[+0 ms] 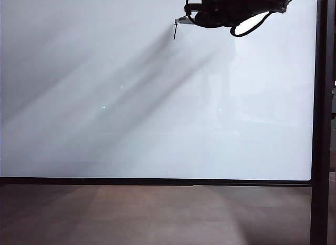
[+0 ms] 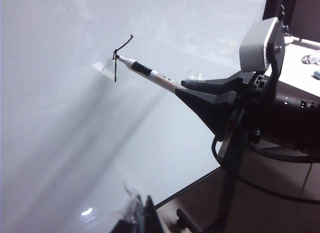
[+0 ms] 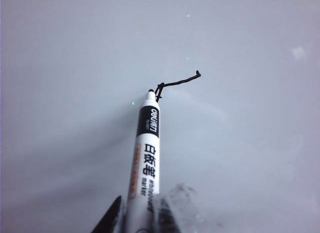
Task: Reach to the right to find the marker pen, pick it up, and write the number 6 on the whiteboard.
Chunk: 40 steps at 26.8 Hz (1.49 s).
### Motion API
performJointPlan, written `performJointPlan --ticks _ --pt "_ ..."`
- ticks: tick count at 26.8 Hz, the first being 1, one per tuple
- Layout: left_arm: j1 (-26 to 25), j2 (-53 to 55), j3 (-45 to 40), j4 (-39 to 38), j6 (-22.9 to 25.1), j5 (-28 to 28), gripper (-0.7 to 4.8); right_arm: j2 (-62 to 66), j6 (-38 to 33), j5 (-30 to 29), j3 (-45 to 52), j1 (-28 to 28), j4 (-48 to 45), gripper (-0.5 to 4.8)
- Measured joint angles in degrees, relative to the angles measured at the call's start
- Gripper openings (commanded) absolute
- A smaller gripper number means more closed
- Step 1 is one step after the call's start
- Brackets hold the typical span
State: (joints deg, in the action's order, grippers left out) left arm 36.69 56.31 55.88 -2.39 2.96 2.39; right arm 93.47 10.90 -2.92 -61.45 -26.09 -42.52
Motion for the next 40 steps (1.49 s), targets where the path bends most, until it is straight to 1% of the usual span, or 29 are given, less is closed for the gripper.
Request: performJointPlan --ticks 29,40 --pt "0.0 0.0 0.0 0.0 -0.02 0.0 -0.05 1.6 0.68 1.2 0.02 0.31 -0.52 0.3" --pt "0.0 0.0 0.0 0.0 0.0 0.0 -0.05 1.77 0.79 5.57 0.04 -0.02 0.0 0.3"
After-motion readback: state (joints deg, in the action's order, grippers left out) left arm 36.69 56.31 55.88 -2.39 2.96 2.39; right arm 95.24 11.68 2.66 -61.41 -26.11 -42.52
